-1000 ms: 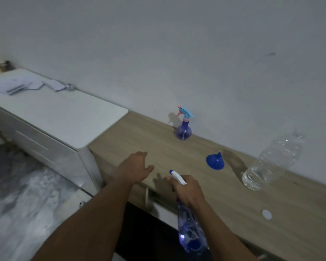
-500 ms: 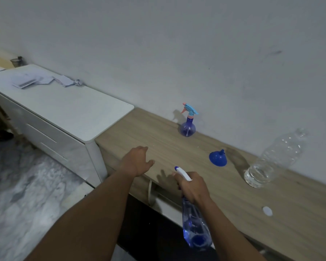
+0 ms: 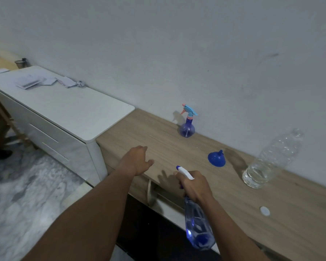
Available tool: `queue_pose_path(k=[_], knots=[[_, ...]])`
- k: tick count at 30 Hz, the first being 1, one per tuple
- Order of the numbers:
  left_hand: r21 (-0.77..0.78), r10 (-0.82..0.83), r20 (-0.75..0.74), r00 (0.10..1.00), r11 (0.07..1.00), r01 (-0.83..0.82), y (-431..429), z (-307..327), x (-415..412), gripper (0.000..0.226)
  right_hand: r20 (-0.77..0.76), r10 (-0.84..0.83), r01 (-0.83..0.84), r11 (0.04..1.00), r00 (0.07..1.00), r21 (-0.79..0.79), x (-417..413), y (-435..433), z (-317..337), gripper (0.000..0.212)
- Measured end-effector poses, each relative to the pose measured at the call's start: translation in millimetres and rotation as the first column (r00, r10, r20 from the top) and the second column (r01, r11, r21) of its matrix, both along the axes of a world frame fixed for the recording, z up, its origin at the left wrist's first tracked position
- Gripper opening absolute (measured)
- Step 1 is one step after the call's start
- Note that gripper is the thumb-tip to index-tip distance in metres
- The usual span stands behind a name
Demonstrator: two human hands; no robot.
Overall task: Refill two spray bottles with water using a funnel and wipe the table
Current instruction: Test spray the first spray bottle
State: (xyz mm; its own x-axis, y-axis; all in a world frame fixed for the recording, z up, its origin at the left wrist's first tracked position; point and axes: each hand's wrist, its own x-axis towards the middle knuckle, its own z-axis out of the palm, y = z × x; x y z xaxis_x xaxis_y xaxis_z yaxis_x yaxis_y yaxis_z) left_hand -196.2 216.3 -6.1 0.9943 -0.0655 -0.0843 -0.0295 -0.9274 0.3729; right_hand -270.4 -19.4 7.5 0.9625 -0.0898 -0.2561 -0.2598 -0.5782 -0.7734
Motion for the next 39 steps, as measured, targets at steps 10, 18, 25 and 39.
queue_pose_path(k=[10,18,25,39], knots=[[-0.005,0.042,0.009,0.999,0.999,-0.042,-14.4,10.3,-2.9,0.079,0.039,0.054,-0.055,0.998,0.998,0.022,9.0,-18.1,13.0,0.049],[-0.077,0.059,-0.011,0.998,0.995,-0.059,-17.5,14.1,3.9,0.076,0.201,0.083,-0.096,0.994,0.976,0.055,41.1,-7.1,27.1,0.028],[-0.252,-0.037,-0.130,0.991,0.968,0.003,-7.4,18.8,49.7,0.070,0.313,0.086,-0.104,0.994,0.946,0.042,108.7,24.9,52.6,0.023],[-0.567,-0.324,-0.271,0.906,0.815,0.121,21.6,11.7,184.3,0.064,0.374,-0.005,-0.023,0.997,0.928,0.072,263.6,102.4,78.5,0.028]])
